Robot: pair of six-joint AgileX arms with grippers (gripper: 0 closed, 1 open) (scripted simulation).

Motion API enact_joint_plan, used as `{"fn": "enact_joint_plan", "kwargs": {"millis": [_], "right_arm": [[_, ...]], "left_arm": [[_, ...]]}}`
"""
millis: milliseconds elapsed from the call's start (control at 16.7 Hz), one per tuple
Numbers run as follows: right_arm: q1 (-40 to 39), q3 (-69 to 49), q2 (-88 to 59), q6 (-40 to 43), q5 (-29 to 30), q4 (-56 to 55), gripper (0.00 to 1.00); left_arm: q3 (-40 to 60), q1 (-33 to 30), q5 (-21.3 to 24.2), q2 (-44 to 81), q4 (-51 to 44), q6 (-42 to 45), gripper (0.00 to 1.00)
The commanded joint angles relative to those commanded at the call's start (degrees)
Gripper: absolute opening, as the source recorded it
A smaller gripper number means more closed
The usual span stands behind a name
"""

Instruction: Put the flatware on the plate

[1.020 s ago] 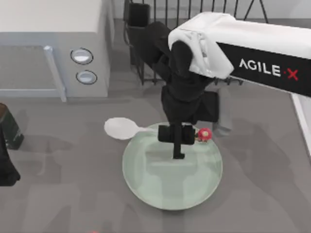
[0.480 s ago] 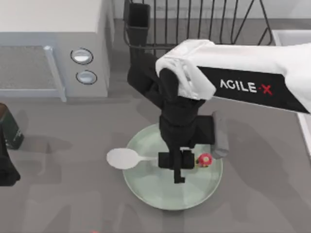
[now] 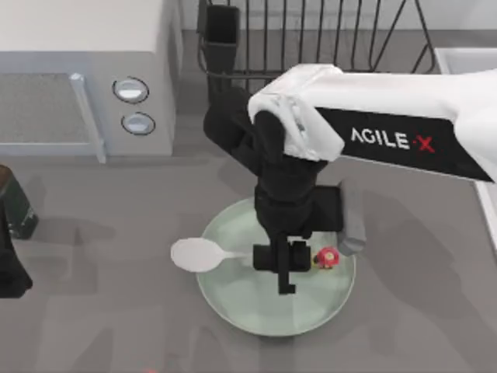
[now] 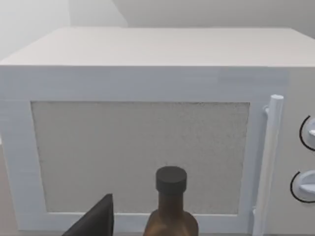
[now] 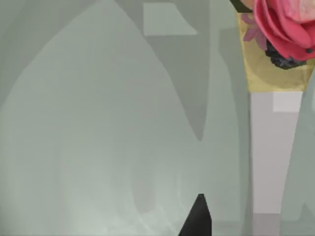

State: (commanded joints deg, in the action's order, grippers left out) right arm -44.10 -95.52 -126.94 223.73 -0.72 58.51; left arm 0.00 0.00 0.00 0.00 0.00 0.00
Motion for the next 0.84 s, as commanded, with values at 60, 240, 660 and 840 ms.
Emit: {"fn": "enact_joint_plan", "kwargs": {"millis": [60,240,660,840], "right_arm": [[0.0,0.0,0.0,0.0,0.0,0.0,0.45],[0.0,0.0,0.0,0.0,0.0,0.0,0.68],[0.0,0.0,0.0,0.0,0.0,0.0,1.0],[0.0,0.0,0.0,0.0,0.0,0.0,1.0]], "left_arm": [[0.0,0.0,0.0,0.0,0.0,0.0,1.0],[0.0,0.0,0.0,0.0,0.0,0.0,1.0],[0.0,0.0,0.0,0.0,0.0,0.0,1.0],[0.0,0.0,0.0,0.0,0.0,0.0,1.0]]}}
